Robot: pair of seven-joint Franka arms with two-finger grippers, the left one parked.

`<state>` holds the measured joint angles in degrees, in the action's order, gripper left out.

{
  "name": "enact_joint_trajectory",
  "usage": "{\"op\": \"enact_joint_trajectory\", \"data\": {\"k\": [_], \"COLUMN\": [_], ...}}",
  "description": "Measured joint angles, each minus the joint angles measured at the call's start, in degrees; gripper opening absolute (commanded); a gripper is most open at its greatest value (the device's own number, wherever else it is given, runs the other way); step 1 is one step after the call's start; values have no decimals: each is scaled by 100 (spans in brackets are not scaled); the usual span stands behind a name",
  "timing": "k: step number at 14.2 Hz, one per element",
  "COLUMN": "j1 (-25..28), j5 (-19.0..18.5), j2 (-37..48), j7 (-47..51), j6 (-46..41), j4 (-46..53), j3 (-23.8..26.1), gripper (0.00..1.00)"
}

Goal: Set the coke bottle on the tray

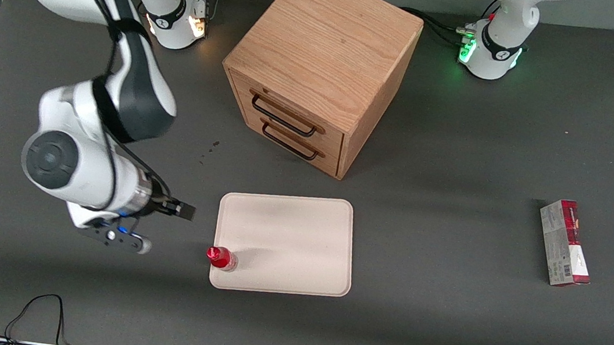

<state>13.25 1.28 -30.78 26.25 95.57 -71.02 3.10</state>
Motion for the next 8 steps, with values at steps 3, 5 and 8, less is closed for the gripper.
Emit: {"op": "enact_joint_trajectory", "data": {"k": [3,5,8], "j1": [-234,-251,-594], "j5": [15,21,24], "j2": [1330,2256,3251], "j7": [-946,-1563,-2384], "j6": [15,11,-212], "j4": [-1476,-2338,-3035], "j3": [-268,-627,-886], "gripper": [100,100,100]}}
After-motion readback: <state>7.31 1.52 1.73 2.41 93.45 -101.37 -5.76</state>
